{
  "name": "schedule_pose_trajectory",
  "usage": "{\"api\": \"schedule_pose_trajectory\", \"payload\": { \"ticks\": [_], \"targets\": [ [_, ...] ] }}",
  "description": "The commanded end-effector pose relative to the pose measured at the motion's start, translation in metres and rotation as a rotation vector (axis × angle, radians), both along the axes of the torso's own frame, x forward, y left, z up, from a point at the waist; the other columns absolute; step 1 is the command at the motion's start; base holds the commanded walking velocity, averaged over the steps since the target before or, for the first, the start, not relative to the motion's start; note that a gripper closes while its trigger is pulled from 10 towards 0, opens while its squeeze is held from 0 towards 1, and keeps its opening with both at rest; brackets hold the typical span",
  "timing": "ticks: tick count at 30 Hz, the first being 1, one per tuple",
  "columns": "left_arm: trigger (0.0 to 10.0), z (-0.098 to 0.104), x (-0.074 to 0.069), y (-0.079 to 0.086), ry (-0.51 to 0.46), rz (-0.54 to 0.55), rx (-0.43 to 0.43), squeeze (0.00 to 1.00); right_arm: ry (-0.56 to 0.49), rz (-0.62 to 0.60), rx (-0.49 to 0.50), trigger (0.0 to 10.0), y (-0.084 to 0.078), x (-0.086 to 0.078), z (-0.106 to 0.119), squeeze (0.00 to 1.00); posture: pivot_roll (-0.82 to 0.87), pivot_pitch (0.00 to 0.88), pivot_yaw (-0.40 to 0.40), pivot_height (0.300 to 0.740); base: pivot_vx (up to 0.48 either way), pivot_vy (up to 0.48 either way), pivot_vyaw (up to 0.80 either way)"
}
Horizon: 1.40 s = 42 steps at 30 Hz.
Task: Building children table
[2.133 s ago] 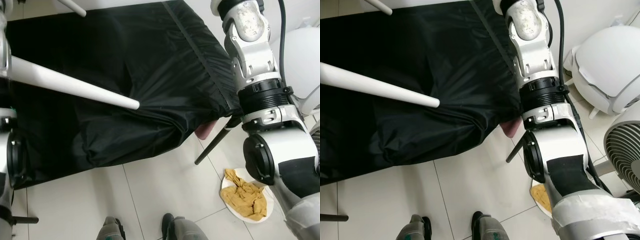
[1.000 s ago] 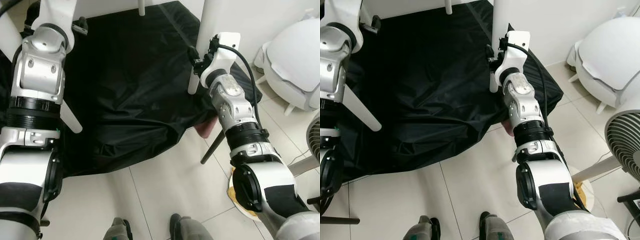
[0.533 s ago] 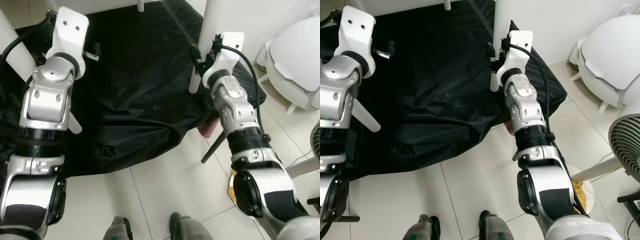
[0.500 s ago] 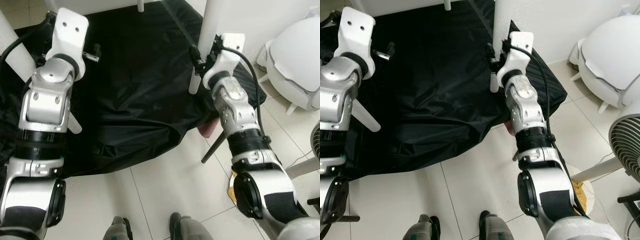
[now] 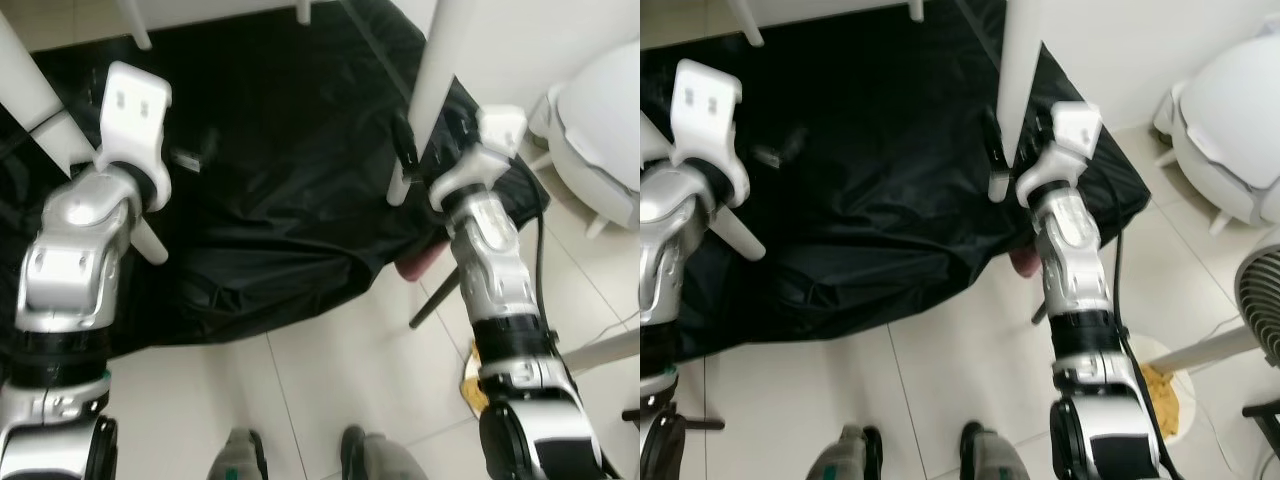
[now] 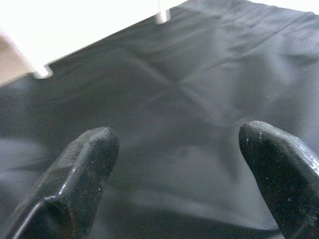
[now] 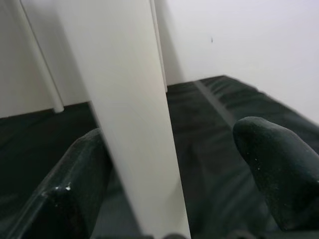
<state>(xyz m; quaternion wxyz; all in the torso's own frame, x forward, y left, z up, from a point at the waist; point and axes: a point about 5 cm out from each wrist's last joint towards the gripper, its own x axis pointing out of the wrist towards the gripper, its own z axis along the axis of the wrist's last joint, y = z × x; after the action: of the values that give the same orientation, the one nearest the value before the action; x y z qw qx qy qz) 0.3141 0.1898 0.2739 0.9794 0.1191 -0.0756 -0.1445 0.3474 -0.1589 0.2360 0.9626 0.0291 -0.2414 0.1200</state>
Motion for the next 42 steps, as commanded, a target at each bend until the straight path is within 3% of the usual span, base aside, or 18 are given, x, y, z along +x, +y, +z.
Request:
{"api": "schedule_pose_trajectory", "payload": {
  "ticks": [1, 5, 11, 18, 24, 42],
  "targets": [
    [10.0, -0.001, -0.011, 0.001, -0.040, -0.074, -0.032, 0.00, -0.048, 0.025, 0.008, 10.0, -0.005, -0.011, -0.002, 0.00, 0.10, 0.238, 0.026, 0.740, 0.000, 0.000, 0.00],
    [10.0, -0.005, -0.015, 0.000, -0.045, -0.111, -0.018, 0.00, -0.064, 0.058, -0.004, 10.0, -0.002, -0.019, -0.005, 0.00, 0.10, 0.243, 0.022, 0.740, 0.000, 0.000, 0.00],
    [10.0, -0.007, -0.030, -0.005, -0.074, -0.204, -0.130, 0.00, -0.094, 0.052, -0.047, 10.0, 0.000, -0.031, -0.012, 0.00, 0.10, 0.244, 0.020, 0.740, 0.000, 0.000, 0.00],
    [10.0, -0.007, -0.041, -0.001, -0.138, -0.241, -0.178, 0.00, -0.091, 0.071, -0.048, 10.0, 0.003, -0.034, -0.016, 0.00, 0.10, 0.236, 0.018, 0.740, 0.000, 0.000, 0.00],
    [10.0, -0.021, -0.049, 0.009, -0.153, -0.184, -0.210, 0.00, -0.060, 0.111, -0.080, 10.0, 0.007, -0.038, -0.029, 0.00, 0.11, 0.221, 0.012, 0.740, 0.000, 0.000, 0.00],
    [10.0, -0.059, -0.069, 0.018, -0.158, -0.057, -0.302, 0.00, 0.023, 0.202, -0.138, 10.0, 0.020, -0.042, -0.063, 0.00, 0.13, 0.170, -0.011, 0.740, 0.000, 0.000, 0.00]
  ]
}}
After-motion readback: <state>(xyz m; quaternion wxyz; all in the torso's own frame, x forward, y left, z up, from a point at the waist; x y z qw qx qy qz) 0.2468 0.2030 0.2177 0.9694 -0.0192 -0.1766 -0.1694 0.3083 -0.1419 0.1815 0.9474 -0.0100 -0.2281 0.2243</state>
